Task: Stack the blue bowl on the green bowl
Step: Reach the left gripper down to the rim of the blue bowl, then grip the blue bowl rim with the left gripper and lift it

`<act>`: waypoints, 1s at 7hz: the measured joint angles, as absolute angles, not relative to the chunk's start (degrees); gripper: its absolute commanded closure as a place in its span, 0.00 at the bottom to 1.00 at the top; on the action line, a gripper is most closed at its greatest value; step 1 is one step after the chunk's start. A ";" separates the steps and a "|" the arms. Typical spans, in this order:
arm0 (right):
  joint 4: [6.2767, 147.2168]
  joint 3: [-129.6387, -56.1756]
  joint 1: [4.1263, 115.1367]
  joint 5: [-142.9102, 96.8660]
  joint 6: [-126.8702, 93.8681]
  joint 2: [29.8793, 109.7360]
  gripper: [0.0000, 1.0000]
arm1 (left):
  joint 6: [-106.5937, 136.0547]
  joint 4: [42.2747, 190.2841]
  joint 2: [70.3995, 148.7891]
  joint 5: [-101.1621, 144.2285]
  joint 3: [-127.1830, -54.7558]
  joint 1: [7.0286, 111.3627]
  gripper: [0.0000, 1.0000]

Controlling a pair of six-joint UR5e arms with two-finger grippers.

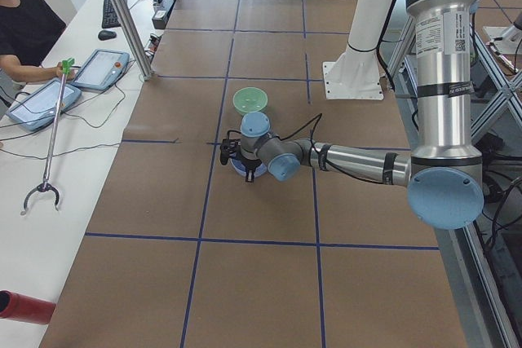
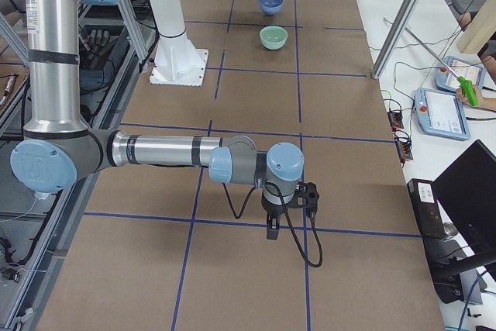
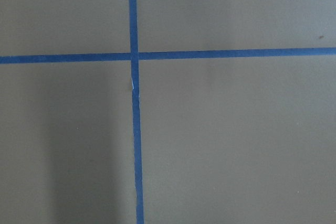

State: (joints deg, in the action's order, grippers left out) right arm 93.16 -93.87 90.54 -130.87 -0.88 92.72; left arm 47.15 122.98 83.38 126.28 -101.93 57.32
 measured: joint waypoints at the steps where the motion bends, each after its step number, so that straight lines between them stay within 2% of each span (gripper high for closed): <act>1: 93.16 -93.87 90.55 -130.87 -0.88 92.73 0.00 | 44.22 116.28 83.56 127.60 -106.23 59.81 1.00; 2: 93.16 -93.87 90.58 -130.87 -0.88 92.73 0.00 | 39.23 105.90 85.41 128.10 -111.10 63.92 1.00; 4: 93.16 -93.86 90.58 -130.87 -0.88 92.73 0.00 | 32.19 86.13 93.94 128.23 -117.78 71.73 1.00; 6: 93.16 -93.87 90.55 -130.87 -0.88 92.72 0.00 | 37.92 80.41 96.83 130.49 -122.38 71.02 1.00; 7: 93.16 -93.87 90.54 -130.87 -0.88 92.72 0.00 | 46.85 83.15 97.35 131.72 -123.68 66.22 1.00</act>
State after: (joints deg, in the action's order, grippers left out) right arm 93.16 -93.87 90.54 -130.87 -0.88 92.72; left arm 46.85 83.15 97.35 131.72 -123.68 66.22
